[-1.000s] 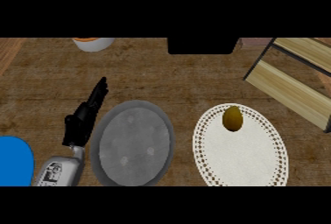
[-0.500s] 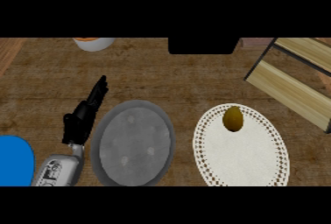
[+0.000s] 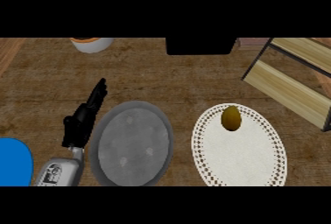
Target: Pick the cupcake from the placemat and place it in the tiered shelf
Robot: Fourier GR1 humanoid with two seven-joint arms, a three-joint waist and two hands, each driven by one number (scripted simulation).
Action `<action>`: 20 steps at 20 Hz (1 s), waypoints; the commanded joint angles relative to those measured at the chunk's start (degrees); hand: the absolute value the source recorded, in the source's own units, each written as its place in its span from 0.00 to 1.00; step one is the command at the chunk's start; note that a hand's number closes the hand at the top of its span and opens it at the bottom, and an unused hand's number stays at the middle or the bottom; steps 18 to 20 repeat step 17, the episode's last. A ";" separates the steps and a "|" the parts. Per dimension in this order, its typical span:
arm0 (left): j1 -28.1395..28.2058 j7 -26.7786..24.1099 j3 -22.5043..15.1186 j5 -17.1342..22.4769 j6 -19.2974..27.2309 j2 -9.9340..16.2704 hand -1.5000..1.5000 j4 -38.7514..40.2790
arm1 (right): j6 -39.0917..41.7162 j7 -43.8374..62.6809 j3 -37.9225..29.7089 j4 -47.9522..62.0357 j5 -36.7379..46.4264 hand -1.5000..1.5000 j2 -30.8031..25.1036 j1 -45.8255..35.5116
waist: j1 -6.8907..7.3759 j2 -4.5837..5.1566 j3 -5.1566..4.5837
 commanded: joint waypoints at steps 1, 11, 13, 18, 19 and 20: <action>0.88 1.42 2.53 2.20 -2.17 2.86 0.50 -2.44 | 10.55 5.49 -3.90 -12.68 -1.46 0.00 -0.74 2.36 | -1.17 -0.59 0.02; 1.39 0.53 2.30 0.44 0.49 1.34 0.50 -1.90 | 38.67 6.97 -10.71 -39.73 -4.62 0.00 6.43 11.80 | -3.41 -1.13 -0.01; 4.02 -0.51 1.50 0.32 -0.41 1.66 0.50 -2.77 | 44.10 5.35 -13.84 -44.63 -7.60 0.00 6.84 14.89 | -3.13 -1.11 0.04; 1.94 1.39 3.11 0.62 0.33 2.02 0.50 -1.56 | 54.47 4.51 -18.31 -56.99 -14.76 0.00 7.75 15.47 | -4.64 -1.53 0.06; 1.94 1.39 3.11 0.62 0.33 2.02 0.50 -1.56 | 54.47 4.51 -18.31 -56.99 -14.76 0.00 7.75 15.47 | -4.64 -1.53 0.06; 1.94 1.39 3.11 0.62 0.33 2.02 0.50 -1.56 | 54.47 4.51 -18.31 -56.99 -14.76 0.00 7.75 15.47 | -4.64 -1.53 0.06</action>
